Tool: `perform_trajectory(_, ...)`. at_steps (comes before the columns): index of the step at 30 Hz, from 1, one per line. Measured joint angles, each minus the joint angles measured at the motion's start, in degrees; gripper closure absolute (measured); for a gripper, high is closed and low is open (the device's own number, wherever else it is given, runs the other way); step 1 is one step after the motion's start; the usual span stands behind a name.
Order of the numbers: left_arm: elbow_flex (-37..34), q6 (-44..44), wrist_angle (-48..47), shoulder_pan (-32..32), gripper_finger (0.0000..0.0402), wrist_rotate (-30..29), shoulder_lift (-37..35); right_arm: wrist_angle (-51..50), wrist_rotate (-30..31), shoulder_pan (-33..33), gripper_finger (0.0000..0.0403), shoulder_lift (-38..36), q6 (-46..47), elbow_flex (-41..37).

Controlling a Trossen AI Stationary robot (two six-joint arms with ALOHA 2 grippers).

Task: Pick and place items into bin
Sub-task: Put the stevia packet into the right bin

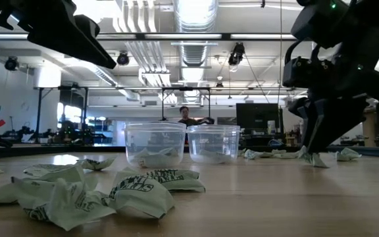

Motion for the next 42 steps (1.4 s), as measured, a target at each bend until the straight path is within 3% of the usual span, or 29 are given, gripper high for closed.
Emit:
perform_trajectory(11,-0.02,0.02,-0.02,0.02,0.0233,0.0,0.0,-0.09,0.04,0.0,0.039,0.0,-4.46,0.06)
perform_trajectory(26,-0.1,0.08,-0.04,0.02,0.0233,0.0,0.0,0.03,0.47,0.02,0.0394,-0.96,-11.12,4.61)
perform_trajectory(32,-0.47,0.09,-0.04,0.07,0.0233,0.02,0.02,0.87,5.79,0.07,0.0394,-2.54,-15.4,7.46)
perform_trajectory(36,-0.76,0.11,-0.02,0.07,0.0233,-0.22,0.02,6.8,11.2,-0.12,0.0394,-1.83,-20.9,7.91)
perform_trajectory(42,-0.76,0.13,0.02,0.07,0.0233,-0.37,0.02,15.34,12.12,-0.98,0.0394,-0.16,-26.07,7.91)
